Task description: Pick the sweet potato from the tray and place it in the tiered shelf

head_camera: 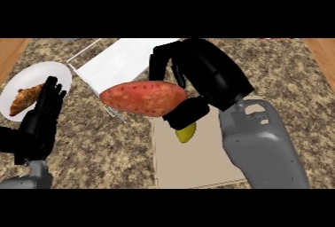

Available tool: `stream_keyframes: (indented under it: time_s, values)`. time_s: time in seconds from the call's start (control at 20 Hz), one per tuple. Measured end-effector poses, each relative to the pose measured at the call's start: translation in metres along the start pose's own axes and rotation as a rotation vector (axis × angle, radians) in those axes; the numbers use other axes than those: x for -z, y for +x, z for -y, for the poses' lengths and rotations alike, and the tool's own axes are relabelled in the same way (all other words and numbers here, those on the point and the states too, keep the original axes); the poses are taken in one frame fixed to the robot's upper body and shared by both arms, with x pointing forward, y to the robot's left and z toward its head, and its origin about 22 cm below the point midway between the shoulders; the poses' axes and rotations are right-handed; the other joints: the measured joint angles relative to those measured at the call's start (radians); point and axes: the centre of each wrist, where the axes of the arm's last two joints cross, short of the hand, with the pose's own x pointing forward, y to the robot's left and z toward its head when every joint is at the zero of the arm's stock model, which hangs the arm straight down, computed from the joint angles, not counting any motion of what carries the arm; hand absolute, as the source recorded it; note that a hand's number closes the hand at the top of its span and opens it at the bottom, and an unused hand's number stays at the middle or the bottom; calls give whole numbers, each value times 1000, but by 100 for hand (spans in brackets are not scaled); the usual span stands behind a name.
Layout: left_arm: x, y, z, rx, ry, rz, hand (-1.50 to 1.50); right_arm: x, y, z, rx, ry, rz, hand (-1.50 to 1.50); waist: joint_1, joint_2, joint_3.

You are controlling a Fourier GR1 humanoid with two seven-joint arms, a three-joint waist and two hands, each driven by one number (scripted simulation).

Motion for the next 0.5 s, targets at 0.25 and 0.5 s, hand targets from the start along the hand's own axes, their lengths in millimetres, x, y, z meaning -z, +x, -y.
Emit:
stream_keyframes:
  time_s: [0.25,0.5]
  values:
    - [1,-1,2,-1,-10,-1,0,27,-8,-1,21,-57,-26,150,5,2,0]
    - [4,5,5,0,-11,6,0,59,-16,1,44,-96,-42,150,10,4,0]
